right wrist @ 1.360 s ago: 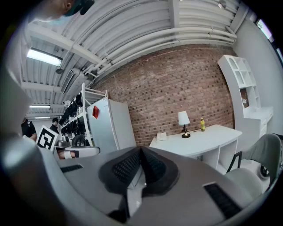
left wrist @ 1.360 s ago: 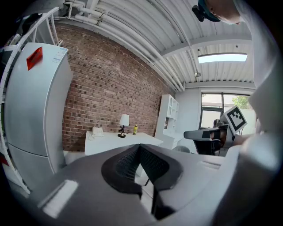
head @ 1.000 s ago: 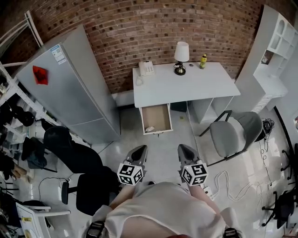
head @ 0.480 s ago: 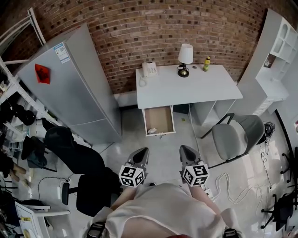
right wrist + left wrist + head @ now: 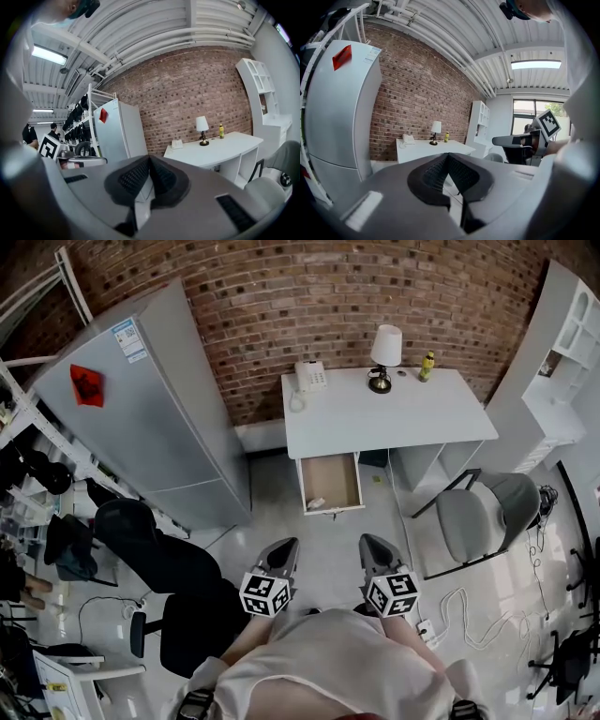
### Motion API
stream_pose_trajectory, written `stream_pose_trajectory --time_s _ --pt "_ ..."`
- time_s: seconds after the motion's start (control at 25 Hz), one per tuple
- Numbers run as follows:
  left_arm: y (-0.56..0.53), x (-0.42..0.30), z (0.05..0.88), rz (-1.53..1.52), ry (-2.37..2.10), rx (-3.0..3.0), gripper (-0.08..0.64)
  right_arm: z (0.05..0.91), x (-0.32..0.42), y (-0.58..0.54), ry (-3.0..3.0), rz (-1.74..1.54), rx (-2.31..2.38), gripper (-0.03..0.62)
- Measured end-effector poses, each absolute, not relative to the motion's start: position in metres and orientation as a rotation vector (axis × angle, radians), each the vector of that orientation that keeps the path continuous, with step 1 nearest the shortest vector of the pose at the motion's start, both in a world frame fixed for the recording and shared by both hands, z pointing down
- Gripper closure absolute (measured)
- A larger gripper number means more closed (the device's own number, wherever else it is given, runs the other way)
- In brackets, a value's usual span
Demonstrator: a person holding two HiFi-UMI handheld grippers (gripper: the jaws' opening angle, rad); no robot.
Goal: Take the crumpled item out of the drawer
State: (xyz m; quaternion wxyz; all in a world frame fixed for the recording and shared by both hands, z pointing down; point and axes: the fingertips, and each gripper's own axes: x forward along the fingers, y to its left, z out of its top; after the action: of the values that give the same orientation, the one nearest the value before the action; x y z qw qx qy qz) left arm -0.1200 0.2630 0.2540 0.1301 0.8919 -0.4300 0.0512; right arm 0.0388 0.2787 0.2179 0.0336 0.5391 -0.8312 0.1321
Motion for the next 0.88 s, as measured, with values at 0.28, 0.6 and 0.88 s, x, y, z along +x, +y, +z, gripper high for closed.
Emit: stream_pose_trajectory --time_s 0.28,0.6,0.88 --pt "0.245 -0.117 0.268 0.170 -1.262 2.532 0.551 0.228 0.039 0.252 -2.570 0.451 1.606 0.581" --pt "0.180 -0.080 0.276 0.200 -1.349 2.465 0.551 0.242 0.091 0.177 -2.590 0.501 1.549 0.581" --pt "0.104 -0.014 0.254 0.179 -1.431 2.483 0.551 0.226 0.154 0.098 -2.649 0.438 1.452 0.581"
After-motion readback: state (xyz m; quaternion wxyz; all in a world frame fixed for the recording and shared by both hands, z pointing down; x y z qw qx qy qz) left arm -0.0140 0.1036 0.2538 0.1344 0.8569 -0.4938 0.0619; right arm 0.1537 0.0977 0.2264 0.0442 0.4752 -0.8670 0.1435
